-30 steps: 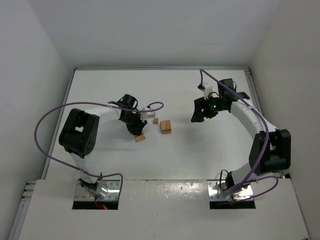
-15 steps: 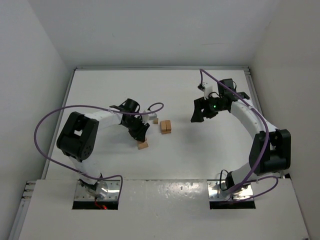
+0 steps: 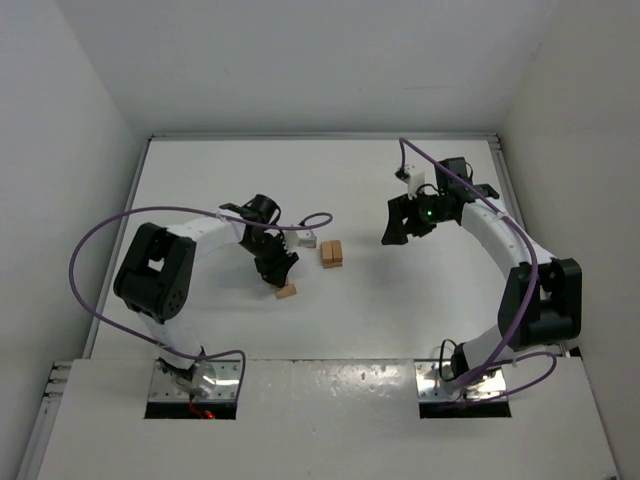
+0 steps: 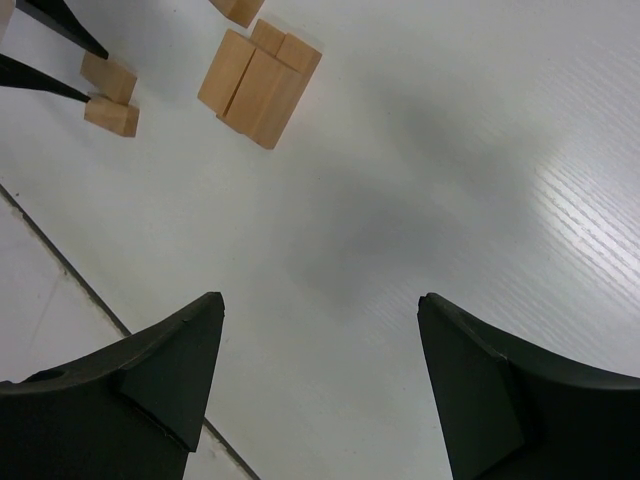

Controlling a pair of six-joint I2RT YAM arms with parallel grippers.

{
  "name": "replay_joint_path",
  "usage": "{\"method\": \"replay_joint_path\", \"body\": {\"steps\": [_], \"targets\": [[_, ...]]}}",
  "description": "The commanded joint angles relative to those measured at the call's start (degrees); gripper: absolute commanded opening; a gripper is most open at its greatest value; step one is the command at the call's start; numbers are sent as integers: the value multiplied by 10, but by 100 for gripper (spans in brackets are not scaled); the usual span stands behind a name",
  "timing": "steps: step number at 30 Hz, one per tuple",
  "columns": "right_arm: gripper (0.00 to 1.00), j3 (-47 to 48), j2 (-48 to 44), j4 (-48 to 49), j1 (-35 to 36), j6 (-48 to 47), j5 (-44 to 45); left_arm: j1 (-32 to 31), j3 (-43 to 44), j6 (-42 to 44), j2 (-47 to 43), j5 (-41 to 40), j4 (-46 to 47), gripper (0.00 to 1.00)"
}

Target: Build the wood block tower

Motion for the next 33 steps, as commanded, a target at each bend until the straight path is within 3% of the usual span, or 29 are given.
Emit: {"method": "replay_joint_path", "body": {"steps": [1, 8, 11, 12, 16, 23, 33], "targets": [[79, 19, -11, 8, 4, -6, -5, -5, 8, 20, -6, 34, -23, 47], [79, 15, -15, 7, 4, -7, -6, 29, -11, -60, -101, 43, 71, 43], [79, 11, -18, 12, 4, -4, -7, 37, -16, -76, -126, -11, 106, 34], [79, 9, -18, 13, 4, -5, -7, 42, -16, -76, -126, -25, 106, 27], [77, 5, -20, 15, 9, -2, -7, 42, -29, -71, -99, -87, 101, 16], [77, 5, -24, 14, 33, -14, 28, 37, -61, -95, -68, -129, 126, 16], [77, 5, -24, 7, 37, -20, 34, 26, -61, -101, -46, -110, 128, 15]]}}
